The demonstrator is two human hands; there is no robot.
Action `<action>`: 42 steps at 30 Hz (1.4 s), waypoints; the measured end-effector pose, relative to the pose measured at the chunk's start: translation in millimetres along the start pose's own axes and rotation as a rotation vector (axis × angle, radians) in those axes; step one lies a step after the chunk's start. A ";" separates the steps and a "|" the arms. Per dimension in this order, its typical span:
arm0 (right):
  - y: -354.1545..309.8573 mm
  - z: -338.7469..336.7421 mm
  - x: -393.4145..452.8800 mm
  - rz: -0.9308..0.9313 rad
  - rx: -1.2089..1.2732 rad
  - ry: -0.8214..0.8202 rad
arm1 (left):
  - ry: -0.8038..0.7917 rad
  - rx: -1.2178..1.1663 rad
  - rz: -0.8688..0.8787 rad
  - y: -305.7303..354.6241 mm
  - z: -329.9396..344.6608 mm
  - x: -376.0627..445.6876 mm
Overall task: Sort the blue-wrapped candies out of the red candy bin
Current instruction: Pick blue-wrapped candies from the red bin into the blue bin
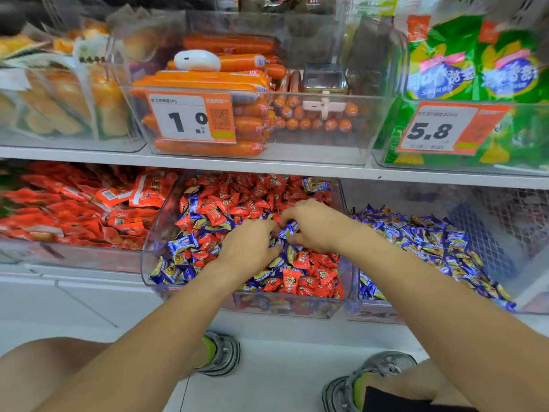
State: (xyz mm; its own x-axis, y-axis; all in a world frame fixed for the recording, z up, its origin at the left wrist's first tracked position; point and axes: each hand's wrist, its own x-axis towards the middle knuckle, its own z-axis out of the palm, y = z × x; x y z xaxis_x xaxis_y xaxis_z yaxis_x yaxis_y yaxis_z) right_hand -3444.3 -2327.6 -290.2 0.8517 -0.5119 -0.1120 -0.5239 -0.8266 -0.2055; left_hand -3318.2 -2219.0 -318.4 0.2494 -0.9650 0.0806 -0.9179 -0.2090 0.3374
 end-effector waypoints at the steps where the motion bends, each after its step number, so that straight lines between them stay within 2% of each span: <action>1: 0.7 0.6 -0.5 0.020 -0.015 0.010 | 0.003 -0.005 -0.006 -0.5 -0.1 0.2; 3: 3.1 0.9 -3.9 0.029 0.019 0.050 | 0.008 -0.081 -0.043 -5.1 -2.7 -0.8; 7: 11.3 -9.4 -18.9 0.060 0.279 0.141 | 0.036 -0.460 -0.146 -17.9 -16.2 -6.6; 11: 11.1 -16.3 -33.1 0.158 0.809 0.065 | -0.083 -0.969 -0.296 -16.2 -33.5 -17.3; 13: 5.4 -15.1 -40.2 0.200 0.957 0.037 | -0.134 -1.069 -0.322 -7.2 -33.7 -20.9; 16: -3.7 -9.4 -52.8 0.190 1.067 0.081 | -0.209 -1.114 -0.240 23.0 -28.9 -25.4; 18: -1.3 -6.3 -65.8 0.140 1.029 0.176 | -0.178 -1.067 -0.160 45.1 -22.5 -22.6; 21: 16.5 -6.2 -90.3 0.150 0.898 0.372 | -0.090 -0.795 0.001 72.8 -9.8 -8.7; 24: 45.4 -6.5 -114.7 0.319 1.098 0.547 | -0.061 -0.557 0.081 103.6 -1.4 8.9; 27: 87.5 -2.8 -138.2 0.417 1.017 0.683 | -0.056 -0.458 0.175 140.9 5.7 25.3; 30: 129.3 0.2 -157.3 0.412 0.725 0.657 | -0.171 -0.442 0.293 165.8 16.9 42.6; 33: 157.3 -3.8 -169.9 0.459 0.546 0.561 | -0.294 -0.247 0.428 164.5 32.8 57.0; 35: 169.1 -10.0 -177.7 0.501 0.460 0.517 | -0.211 -0.249 0.448 154.4 33.9 54.0; 38: 171.3 -17.1 -183.8 0.508 0.386 0.484 | 0.067 -0.378 0.496 127.0 24.8 32.8; 40: 158.1 -18.7 -178.7 0.477 0.327 0.465 | 0.215 -0.357 0.447 92.9 21.5 18.8; 42: 132.9 -18.4 -165.8 0.402 0.318 0.492 | 0.179 -0.235 0.370 52.6 21.9 8.1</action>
State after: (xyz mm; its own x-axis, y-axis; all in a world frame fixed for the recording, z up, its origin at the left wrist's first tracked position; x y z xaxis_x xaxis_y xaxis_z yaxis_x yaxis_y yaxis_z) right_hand -3655.4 -2356.9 -281.0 0.4495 -0.8710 0.1983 -0.7031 -0.4819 -0.5228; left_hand -3371.3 -2241.2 -320.6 -0.0128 -0.9214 0.3884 -0.8654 0.2048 0.4573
